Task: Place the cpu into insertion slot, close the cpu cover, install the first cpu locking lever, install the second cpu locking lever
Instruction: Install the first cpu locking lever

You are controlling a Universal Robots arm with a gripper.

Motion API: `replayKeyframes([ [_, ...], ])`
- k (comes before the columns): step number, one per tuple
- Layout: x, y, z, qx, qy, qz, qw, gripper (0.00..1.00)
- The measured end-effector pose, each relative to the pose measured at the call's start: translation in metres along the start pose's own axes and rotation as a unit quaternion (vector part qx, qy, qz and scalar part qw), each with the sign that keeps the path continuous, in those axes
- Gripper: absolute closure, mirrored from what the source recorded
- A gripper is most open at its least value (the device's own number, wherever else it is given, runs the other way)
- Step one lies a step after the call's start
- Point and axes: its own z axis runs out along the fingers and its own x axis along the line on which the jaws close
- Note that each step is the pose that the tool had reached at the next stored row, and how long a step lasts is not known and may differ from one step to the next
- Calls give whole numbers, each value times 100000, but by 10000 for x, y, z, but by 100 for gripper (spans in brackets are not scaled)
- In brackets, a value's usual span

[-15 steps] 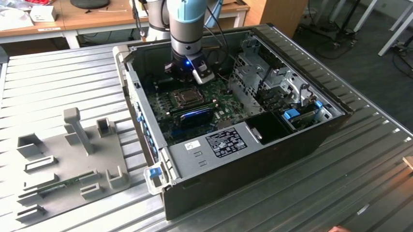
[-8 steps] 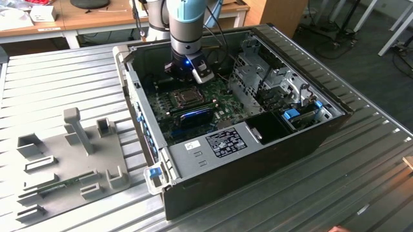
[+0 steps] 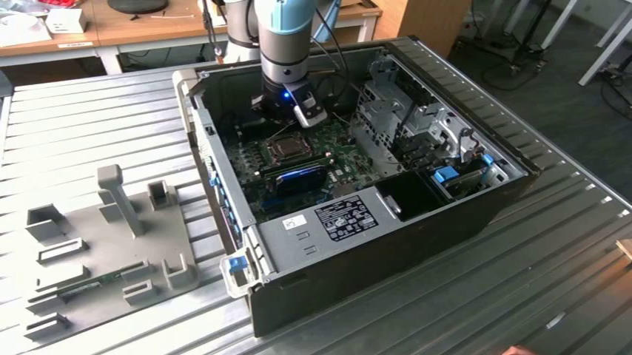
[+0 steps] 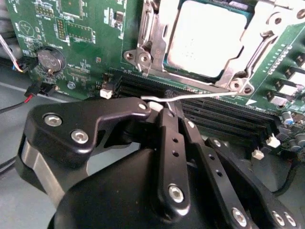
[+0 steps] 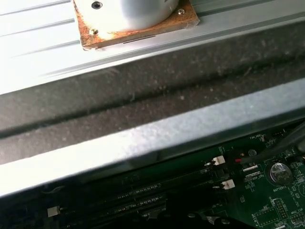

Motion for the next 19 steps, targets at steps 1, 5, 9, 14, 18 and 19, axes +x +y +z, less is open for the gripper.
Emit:
replayKeyframes([
  [1,0,0,0,1,-1,-2,100000,90],
  [5,0,2,-3,12,4,0,100000,90],
  [9,-3,21,-62,0,-1,3,100000,90],
  [14,-5,37,-113,-10,-5,-6,100000,90],
  [18,75,9,-112,-59,-161,-50,100000,90],
  [19,96,2,-110,-66,-187,-57,100000,90],
])
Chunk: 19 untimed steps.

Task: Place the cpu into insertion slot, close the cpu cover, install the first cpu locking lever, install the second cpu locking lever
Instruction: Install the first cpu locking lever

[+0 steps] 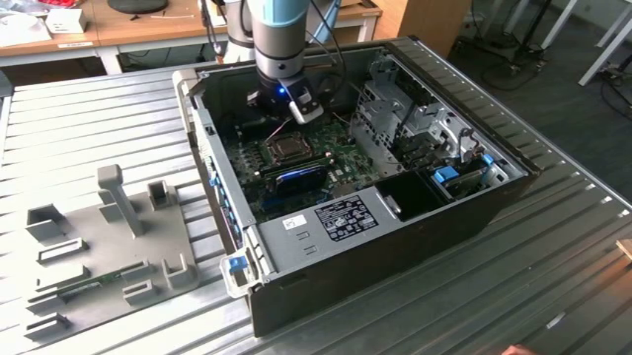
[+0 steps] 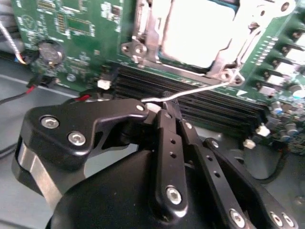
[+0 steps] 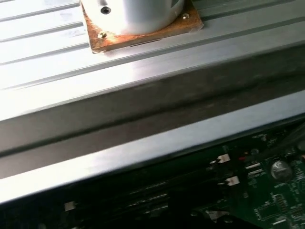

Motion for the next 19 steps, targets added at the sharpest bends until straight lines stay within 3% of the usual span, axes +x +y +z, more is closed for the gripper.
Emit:
replayKeyframes([
  [5,26,-8,-7,15,-10,-8,100000,90],
  [12,18,33,-132,-11,-18,-5,100000,90],
  [19,14,52,-192,-33,-14,1,100000,90],
])
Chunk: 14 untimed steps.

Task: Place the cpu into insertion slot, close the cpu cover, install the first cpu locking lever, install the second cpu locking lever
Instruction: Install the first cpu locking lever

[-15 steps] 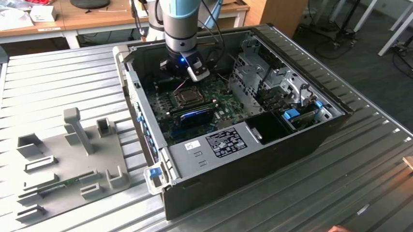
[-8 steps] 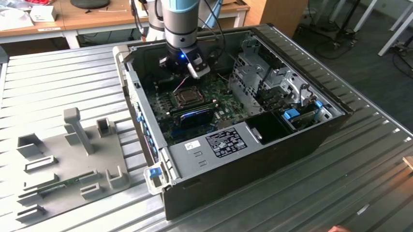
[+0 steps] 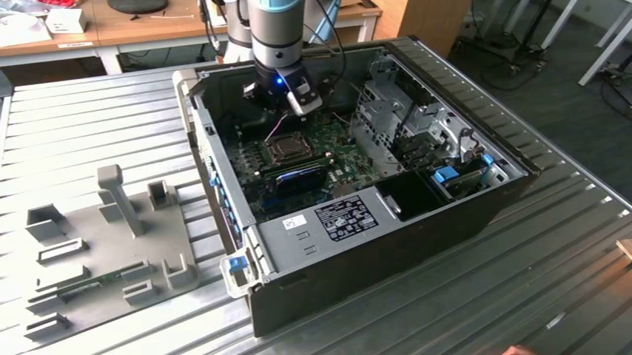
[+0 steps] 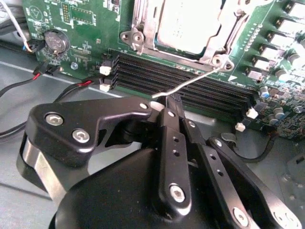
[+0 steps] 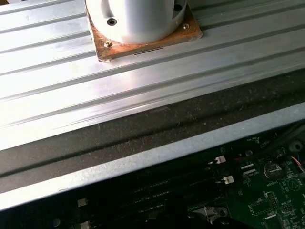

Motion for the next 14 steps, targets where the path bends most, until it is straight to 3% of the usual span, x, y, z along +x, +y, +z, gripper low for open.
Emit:
replayKeyframes([
  [4,6,-2,-2,-40,-27,-8,100000,90],
  [10,75,-39,45,-185,-365,-104,99999,90],
  [14,86,-45,55,-181,-376,-116,99999,90],
])
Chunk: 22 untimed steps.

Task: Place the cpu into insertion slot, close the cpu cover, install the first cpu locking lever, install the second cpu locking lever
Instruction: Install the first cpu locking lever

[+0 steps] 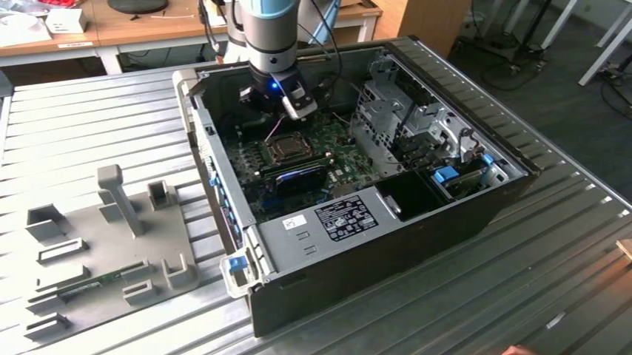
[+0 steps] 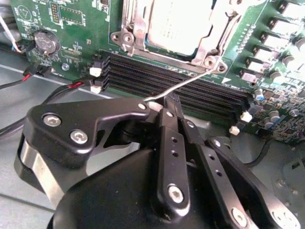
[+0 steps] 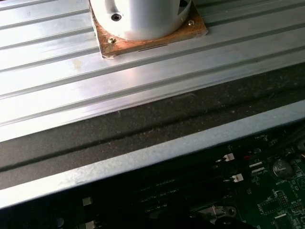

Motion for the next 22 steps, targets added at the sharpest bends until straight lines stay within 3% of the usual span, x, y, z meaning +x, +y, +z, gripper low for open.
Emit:
replayKeyframes([
  [13,-5,44,-104,-26,-8,2,100000,90],
  [22,-34,-25,-92,-33,1,7,100000,90],
])
